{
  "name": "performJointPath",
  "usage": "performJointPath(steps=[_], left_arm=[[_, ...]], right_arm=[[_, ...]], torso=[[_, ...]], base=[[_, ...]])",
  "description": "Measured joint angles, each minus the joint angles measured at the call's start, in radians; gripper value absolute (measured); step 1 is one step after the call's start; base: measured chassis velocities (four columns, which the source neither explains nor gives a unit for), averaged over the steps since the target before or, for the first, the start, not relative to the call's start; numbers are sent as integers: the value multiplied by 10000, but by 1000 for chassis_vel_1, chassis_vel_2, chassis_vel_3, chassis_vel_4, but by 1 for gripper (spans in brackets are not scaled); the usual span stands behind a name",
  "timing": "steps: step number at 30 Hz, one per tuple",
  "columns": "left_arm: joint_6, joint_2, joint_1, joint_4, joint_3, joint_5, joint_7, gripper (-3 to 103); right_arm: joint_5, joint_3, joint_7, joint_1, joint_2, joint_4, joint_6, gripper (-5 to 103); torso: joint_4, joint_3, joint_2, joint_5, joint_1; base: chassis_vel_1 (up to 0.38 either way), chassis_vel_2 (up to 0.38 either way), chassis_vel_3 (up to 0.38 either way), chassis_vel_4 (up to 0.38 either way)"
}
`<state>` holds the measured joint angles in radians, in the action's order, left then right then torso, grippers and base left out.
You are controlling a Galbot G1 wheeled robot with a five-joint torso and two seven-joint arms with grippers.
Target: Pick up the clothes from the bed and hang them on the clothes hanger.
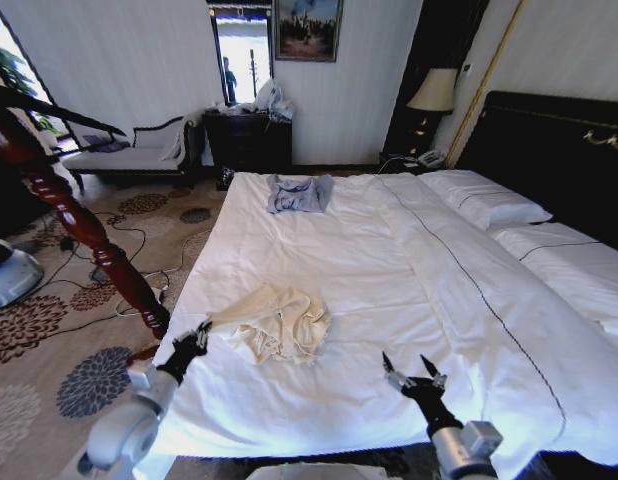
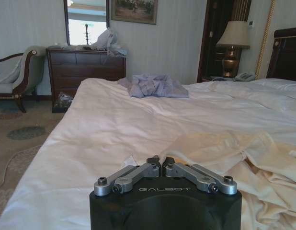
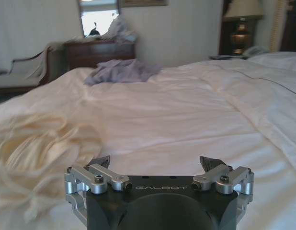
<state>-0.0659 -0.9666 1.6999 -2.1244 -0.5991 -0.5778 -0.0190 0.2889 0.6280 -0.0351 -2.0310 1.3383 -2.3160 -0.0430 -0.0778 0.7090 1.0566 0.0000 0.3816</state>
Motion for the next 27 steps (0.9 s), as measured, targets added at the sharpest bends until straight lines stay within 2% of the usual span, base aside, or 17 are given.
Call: performJointPath(steps=[2,5,7,8,10,11,12,15,19,21,23,24,25,27], left_arm=[[-19,-88,-122,-3,-64,-112,-134,1],[-83,-97,-182,-51,-365,-379,-222,1],[-159,-74,-245,-52,-790,-752,-297,1],[-159,-74,-245,-52,-790,-752,-297,1],[-268,-12,-367,73,-1167,-1151,-387,1],[-268,-12,-367,73,-1167,-1151,-387,1],[-302,13,-419,152,-1337,-1270,-434,1],[-416,39,-412,165,-1581,-1498,-518,1],[-477,16,-309,157,-1698,-1515,-617,1],[-564,33,-369,150,-1578,-1536,-731,1],[-582,42,-392,143,-1529,-1538,-755,1],[-604,49,-412,126,-1462,-1539,-781,1],[-627,51,-425,93,-1375,-1534,-807,1],[-643,50,-441,70,-1278,-1519,-827,1]], right_arm=[[-312,-151,81,-108,-286,18,83,100],[-248,-162,145,-122,-663,-58,63,100],[133,-143,240,81,-1373,-116,-81,100],[133,-143,240,81,-1373,-116,-81,100],[792,-291,379,585,-2274,-79,-313,100],[792,-291,379,585,-2274,-79,-313,100],[1202,-506,489,968,-2821,-4,-453,100],[2078,-1320,650,2048,-3662,212,-803,100],[2346,-2256,700,3056,-4009,556,-932,100],[1917,-2808,779,3398,-4030,860,-934,100],[1694,-2901,787,3434,-4015,940,-914,100],[831,-3074,795,3525,-3962,1160,-769,100],[-871,-3145,797,3693,-3866,1537,-278,100],[-3167,-3103,820,3820,-3773,2018,559,100]], torso=[[-1,0,0,0,0],[-2,0,0,1,0],[-1,0,0,1,0],[-1,0,0,1,0],[1,0,0,1,0],[1,0,0,1,0],[3,2,-1,0,1],[3,3,-1,2,4],[7,2,-1,2,3],[6,2,-1,0,3],[1,2,-1,-2,3],[-7,2,-1,-1,3],[-5,2,-1,0,3],[5,1,-1,3,3]], base=[[0,0,0,0],[0,0,0,0],[0,0,0,0],[0,0,0,0],[0,0,0,0],[0,0,0,0],[0,0,0,0],[0,0,0,0],[0,0,0,0],[0,0,0,0],[0,0,0,0],[0,0,0,0],[0,0,0,0],[0,0,0,0]])
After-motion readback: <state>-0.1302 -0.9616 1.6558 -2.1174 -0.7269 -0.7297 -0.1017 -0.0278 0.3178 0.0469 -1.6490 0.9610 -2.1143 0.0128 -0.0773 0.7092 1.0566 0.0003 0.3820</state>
